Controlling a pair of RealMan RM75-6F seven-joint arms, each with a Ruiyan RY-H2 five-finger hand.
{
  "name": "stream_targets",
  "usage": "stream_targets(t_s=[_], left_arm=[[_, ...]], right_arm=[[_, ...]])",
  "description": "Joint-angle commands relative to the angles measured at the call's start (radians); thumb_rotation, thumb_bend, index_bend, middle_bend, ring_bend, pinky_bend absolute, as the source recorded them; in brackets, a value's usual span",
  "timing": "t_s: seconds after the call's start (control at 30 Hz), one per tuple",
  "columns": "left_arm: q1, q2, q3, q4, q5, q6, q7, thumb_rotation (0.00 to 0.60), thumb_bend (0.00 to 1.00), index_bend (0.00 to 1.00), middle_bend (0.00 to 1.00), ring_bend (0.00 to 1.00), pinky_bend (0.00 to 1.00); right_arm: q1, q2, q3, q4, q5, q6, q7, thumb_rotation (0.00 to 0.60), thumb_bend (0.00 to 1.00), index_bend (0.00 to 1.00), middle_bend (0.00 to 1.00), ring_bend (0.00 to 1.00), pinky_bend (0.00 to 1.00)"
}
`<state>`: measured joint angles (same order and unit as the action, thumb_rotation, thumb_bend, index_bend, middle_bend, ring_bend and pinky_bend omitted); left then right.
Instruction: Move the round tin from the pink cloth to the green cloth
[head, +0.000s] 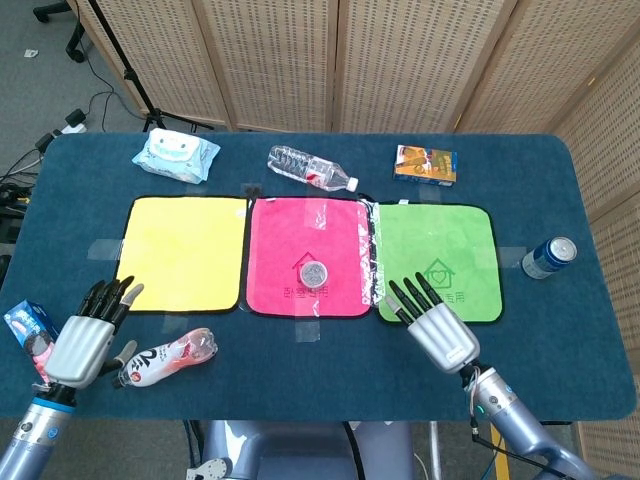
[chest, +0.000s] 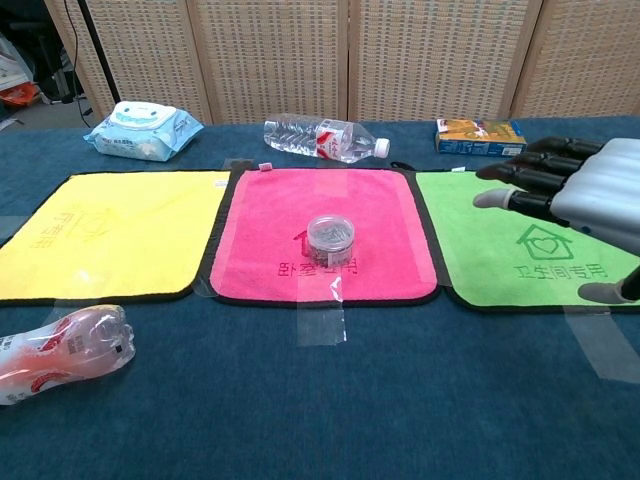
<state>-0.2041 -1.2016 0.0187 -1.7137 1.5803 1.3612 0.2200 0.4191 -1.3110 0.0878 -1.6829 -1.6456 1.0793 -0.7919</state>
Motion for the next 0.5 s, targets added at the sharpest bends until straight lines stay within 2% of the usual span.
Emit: stream_targets(t_s=[0.03, 0.17, 0.27, 0.37, 0.43, 0.5], left_arm=[[-0.002, -0.002, 0.000, 0.002, -0.002, -0.005, -0.006, 0.600, 0.33, 0.00, 0.00, 0.00, 0.00], [-0.007, -0.003, 0.000, 0.007, -0.008, -0.015, -0.013, 0.600, 0.33, 0.00, 0.00, 0.00, 0.01], [-0.008, -0.003, 0.001, 0.007, -0.007, -0.017, -0.016, 0.600, 0.33, 0.00, 0.00, 0.00, 0.00], [-0.009, -0.002, 0.002, 0.008, -0.004, -0.016, -0.023, 0.600, 0.33, 0.00, 0.00, 0.00, 0.00], [-0.010, -0.002, 0.001, 0.008, -0.003, -0.015, -0.029, 0.600, 0.33, 0.00, 0.00, 0.00, 0.00], [-0.010, -0.001, 0.001, 0.010, -0.003, -0.015, -0.035, 0.600, 0.33, 0.00, 0.00, 0.00, 0.00]], right_arm=[[0.036, -0.041, 0.007, 0.061, -0.046, -0.007, -0.100, 0.600, 0.25, 0.08, 0.00, 0.00, 0.03], [0.070, -0.078, 0.022, 0.098, -0.050, -0.031, -0.195, 0.600, 0.28, 0.08, 0.00, 0.00, 0.03], [0.090, -0.093, 0.027, 0.106, -0.039, -0.057, -0.250, 0.600, 0.35, 0.08, 0.00, 0.00, 0.03], [0.107, -0.111, 0.030, 0.111, -0.024, -0.077, -0.282, 0.600, 0.52, 0.08, 0.00, 0.00, 0.03], [0.116, -0.127, 0.029, 0.118, -0.016, -0.087, -0.290, 0.600, 0.67, 0.08, 0.00, 0.00, 0.03], [0.122, -0.141, 0.025, 0.128, -0.011, -0.093, -0.291, 0.600, 0.74, 0.08, 0.00, 0.00, 0.03]])
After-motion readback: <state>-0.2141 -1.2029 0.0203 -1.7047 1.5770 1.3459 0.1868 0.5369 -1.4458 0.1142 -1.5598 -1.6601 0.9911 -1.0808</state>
